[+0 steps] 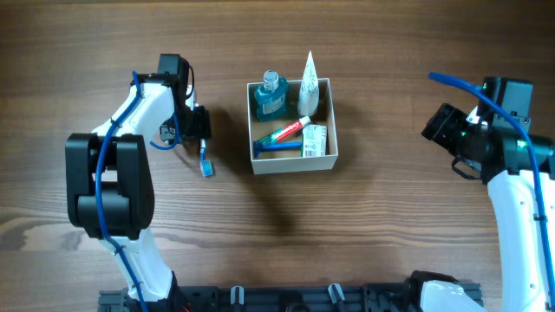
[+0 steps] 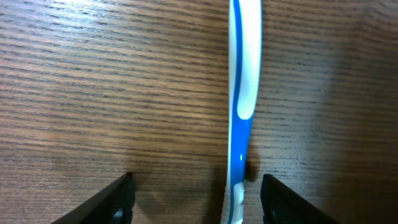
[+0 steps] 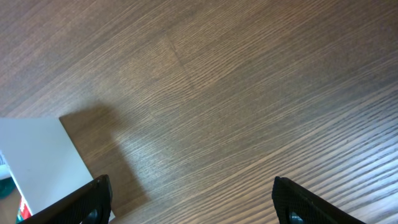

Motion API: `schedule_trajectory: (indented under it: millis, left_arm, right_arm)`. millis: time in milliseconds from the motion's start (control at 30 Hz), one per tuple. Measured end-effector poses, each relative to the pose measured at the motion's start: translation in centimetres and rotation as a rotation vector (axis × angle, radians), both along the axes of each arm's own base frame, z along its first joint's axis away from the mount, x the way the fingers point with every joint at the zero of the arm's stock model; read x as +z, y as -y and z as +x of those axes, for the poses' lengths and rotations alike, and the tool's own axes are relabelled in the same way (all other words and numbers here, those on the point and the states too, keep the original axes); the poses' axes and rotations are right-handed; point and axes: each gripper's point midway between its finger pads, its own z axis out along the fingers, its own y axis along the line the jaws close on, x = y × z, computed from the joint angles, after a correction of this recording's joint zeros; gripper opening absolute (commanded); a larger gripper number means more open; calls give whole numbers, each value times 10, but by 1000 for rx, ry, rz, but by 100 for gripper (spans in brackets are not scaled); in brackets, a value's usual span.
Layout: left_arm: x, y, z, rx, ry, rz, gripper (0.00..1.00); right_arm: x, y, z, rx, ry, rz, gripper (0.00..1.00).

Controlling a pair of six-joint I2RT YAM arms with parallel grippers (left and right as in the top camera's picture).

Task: Pack container
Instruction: 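Lower the left gripper onto the blue-white toothbrush and grasp it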

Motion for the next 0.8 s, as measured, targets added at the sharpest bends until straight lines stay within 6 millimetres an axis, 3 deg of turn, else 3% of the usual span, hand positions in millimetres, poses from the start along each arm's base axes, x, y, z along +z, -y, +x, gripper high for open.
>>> schedule_trajectory:
  millis: [167,500,800]
  left_arm:
    - [0,-1,0,16,-1,2,49]
    - [-1,1,1,28,1,19,53]
    - [-1,15,3,5,22,72,55]
  right_arm:
    - [0,-1,0,1,0,3,84]
    - [0,-1,0,2,1,3,84]
    - [0,-1,0,3,1,3,84]
